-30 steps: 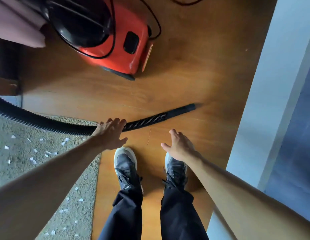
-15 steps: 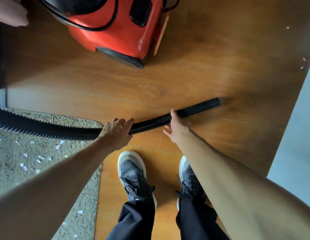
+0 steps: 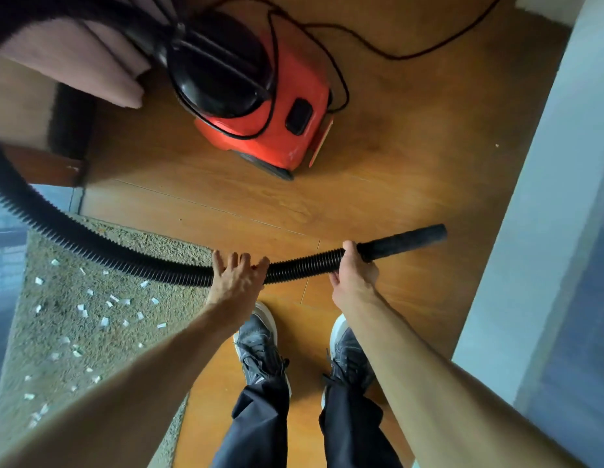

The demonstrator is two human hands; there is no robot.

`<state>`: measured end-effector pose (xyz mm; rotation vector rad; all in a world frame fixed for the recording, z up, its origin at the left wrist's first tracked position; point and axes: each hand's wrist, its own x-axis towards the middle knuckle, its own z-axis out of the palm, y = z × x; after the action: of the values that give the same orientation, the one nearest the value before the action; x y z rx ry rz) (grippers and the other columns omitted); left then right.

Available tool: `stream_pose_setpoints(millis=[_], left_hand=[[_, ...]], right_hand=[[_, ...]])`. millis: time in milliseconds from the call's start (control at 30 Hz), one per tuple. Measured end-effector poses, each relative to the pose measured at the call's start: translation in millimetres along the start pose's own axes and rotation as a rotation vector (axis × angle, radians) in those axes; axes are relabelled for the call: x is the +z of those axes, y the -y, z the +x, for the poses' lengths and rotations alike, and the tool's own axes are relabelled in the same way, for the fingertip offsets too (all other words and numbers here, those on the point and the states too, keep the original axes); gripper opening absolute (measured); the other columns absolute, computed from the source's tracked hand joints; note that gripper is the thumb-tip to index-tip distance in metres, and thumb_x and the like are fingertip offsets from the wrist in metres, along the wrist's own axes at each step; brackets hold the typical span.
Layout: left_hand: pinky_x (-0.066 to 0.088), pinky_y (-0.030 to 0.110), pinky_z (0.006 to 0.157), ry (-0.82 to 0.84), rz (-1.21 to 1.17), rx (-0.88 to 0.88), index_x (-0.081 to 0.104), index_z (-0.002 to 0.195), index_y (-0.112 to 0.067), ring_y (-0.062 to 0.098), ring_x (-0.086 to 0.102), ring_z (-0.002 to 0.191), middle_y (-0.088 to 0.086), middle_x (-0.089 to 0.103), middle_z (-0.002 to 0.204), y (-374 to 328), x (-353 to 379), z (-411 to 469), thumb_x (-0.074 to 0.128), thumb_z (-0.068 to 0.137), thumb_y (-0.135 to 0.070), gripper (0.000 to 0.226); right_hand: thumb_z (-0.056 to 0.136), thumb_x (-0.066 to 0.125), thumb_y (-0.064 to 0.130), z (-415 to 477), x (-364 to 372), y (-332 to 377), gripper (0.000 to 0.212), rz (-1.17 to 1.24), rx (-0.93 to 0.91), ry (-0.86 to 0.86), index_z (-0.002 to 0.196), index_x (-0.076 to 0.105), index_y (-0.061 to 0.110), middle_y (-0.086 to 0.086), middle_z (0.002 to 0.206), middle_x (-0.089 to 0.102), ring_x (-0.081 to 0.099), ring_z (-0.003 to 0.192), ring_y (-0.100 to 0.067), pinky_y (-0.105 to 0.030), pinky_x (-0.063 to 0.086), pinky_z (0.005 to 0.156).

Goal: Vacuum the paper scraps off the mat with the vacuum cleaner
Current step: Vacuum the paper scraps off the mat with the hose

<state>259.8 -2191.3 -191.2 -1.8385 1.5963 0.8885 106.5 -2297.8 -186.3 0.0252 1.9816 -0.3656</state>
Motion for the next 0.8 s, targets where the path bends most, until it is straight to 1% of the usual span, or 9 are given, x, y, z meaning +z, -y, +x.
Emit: stream_pose_setpoints(millis=[67,133,200,300,433,500,567,667,800], left_hand=[[0.017,0.061,0.118,0.022,0.031,-0.032,0.014,0.153,-0.021,0.032,0.036,0.138,0.013,0.037,0.147,-8,-22,-19,0.053,0.101,-0.027,0.065],[0.027,0.057,0.116,0.042,0.030,-0.054,0.009,0.155,-0.019,0.035,0.035,0.138,0.015,0.033,0.152,-15,-46,-38,0.045,0.103,-0.036,0.065],[0.035,0.053,0.111,0.023,0.007,-0.091,0.014,0.154,-0.017,0.035,0.037,0.136,0.015,0.035,0.149,-23,-72,-54,0.038,0.104,-0.044,0.062],[0.042,0.053,0.104,-0.033,-0.031,-0.182,0.022,0.148,-0.015,0.037,0.039,0.133,0.016,0.040,0.143,-32,-103,-75,0.037,0.101,-0.052,0.061],[0.049,0.048,0.095,-0.127,-0.219,-0.285,0.033,0.137,-0.016,0.035,0.044,0.125,0.014,0.047,0.131,-44,-130,-99,0.040,0.099,-0.054,0.054],[0.052,0.043,0.087,-0.207,-0.323,-0.319,0.039,0.129,-0.016,0.032,0.049,0.115,0.012,0.051,0.122,-47,-140,-110,0.042,0.098,-0.053,0.048],[0.053,0.041,0.082,-0.273,-0.427,-0.328,0.041,0.124,-0.015,0.032,0.052,0.109,0.011,0.054,0.117,-44,-147,-120,0.044,0.098,-0.051,0.044],[0.048,0.043,0.077,-0.417,-0.613,-0.313,0.045,0.117,-0.012,0.035,0.059,0.097,0.014,0.061,0.107,-32,-145,-128,0.052,0.097,-0.044,0.038],[0.041,0.040,0.062,-0.588,-0.902,-0.233,0.049,0.098,-0.006,0.039,0.058,0.072,0.017,0.061,0.083,-11,-136,-138,0.066,0.090,-0.029,0.030]], right_hand=[[0.085,0.072,0.027,-30,-5,16,0.025,0.021,-0.066,0.013,0.101,0.058,0.014,0.005,0.084,0.061,0.060,0.088,-0.019,-0.041,0.053,0.097],[0.085,0.072,0.026,-59,-11,33,0.023,0.011,-0.146,0.036,0.101,0.056,0.018,0.009,0.082,0.060,0.060,0.090,-0.019,-0.041,0.052,0.096],[0.087,0.071,0.025,-87,-16,48,0.023,-0.011,-0.230,0.074,0.104,0.057,0.019,0.009,0.084,0.061,0.062,0.087,-0.017,-0.038,0.052,0.088],[0.089,0.069,0.023,-123,-21,69,0.024,-0.054,-0.391,0.157,0.108,0.055,0.021,0.012,0.085,0.061,0.059,0.076,-0.003,-0.027,0.042,0.078],[0.089,0.067,0.024,-164,-23,87,0.027,-0.215,-0.680,0.276,0.112,0.056,0.016,-0.004,0.103,0.069,0.066,0.090,-0.018,-0.028,0.048,0.081],[0.090,0.067,0.022,-182,-23,96,0.029,-0.265,-0.776,0.377,0.115,0.056,0.012,-0.008,0.105,0.071,0.067,0.090,-0.017,-0.023,0.050,0.079],[0.090,0.066,0.018,-202,-24,102,0.031,-0.345,-0.876,0.479,0.118,0.056,0.010,-0.004,0.103,0.070,0.066,0.088,-0.011,-0.018,0.049,0.077],[0.089,0.063,0.010,-224,-21,107,0.038,-0.483,-0.961,0.662,0.125,0.054,0.008,-0.005,0.107,0.070,0.067,0.093,-0.012,-0.020,0.050,0.080],[0.080,0.059,0.013,-250,-7,105,0.053,-0.722,-1.075,0.867,0.133,0.051,0.017,-0.003,0.114,0.070,0.065,0.106,-0.016,-0.032,0.051,0.096]])
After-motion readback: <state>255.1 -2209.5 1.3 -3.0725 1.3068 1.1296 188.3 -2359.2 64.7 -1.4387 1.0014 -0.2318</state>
